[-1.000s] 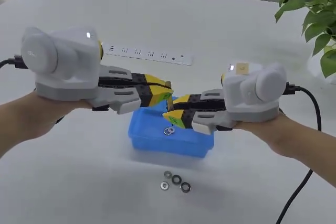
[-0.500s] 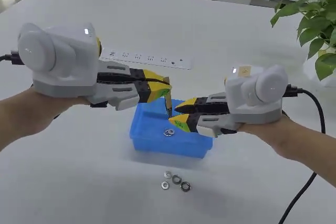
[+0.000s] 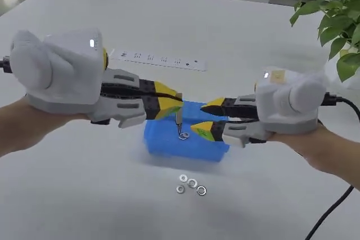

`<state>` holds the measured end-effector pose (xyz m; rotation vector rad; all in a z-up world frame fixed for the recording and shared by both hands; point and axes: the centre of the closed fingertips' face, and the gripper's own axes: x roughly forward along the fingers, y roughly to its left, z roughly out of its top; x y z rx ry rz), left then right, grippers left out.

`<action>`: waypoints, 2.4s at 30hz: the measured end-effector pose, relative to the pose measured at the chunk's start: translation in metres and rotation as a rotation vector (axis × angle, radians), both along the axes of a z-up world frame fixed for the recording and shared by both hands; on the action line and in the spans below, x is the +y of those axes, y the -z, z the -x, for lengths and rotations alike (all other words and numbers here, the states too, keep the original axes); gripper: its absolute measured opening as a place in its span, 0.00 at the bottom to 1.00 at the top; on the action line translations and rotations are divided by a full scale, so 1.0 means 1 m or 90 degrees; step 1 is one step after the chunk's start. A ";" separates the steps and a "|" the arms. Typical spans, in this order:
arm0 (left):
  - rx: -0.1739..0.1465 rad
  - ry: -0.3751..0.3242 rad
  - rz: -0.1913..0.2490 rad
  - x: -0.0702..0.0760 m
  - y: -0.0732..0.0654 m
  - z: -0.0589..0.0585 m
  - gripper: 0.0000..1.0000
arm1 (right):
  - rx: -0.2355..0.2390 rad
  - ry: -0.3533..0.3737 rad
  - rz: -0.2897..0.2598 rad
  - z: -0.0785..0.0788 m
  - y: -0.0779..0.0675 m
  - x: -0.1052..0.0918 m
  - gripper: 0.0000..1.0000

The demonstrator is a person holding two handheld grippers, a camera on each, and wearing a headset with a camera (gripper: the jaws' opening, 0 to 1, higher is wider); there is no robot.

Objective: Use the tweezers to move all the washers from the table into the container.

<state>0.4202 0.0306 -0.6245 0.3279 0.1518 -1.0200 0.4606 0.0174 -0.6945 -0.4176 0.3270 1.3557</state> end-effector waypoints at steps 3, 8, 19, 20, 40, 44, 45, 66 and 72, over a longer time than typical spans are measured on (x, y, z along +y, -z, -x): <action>-0.007 -0.006 0.001 0.001 -0.001 0.007 0.04 | -0.001 -0.006 0.001 0.013 -0.003 -0.007 0.31; -0.003 -0.005 0.006 -0.001 0.002 0.018 0.04 | 0.002 -0.008 0.002 0.026 0.001 -0.020 0.33; 0.016 0.009 -0.002 -0.015 0.029 0.042 0.04 | 0.021 -0.003 0.014 0.051 0.022 -0.046 0.45; 0.017 0.008 -0.003 -0.015 0.032 0.043 0.04 | 0.026 -0.005 0.015 0.055 0.024 -0.048 0.46; 0.048 0.009 0.000 -0.032 0.061 0.054 0.04 | 0.056 -0.016 0.038 0.112 0.063 -0.074 0.57; 0.049 0.011 -0.008 -0.032 0.065 0.053 0.04 | 0.068 -0.013 0.022 0.114 0.059 -0.071 0.57; 0.050 0.011 -0.008 -0.032 0.065 0.052 0.04 | 0.068 -0.014 0.021 0.115 0.059 -0.070 0.57; 0.067 0.014 -0.013 -0.031 0.074 0.049 0.04 | 0.099 -0.010 0.011 0.120 0.065 -0.066 0.57; 0.076 0.009 -0.013 -0.028 0.077 0.047 0.04 | 0.103 -0.012 0.012 0.121 0.067 -0.064 0.57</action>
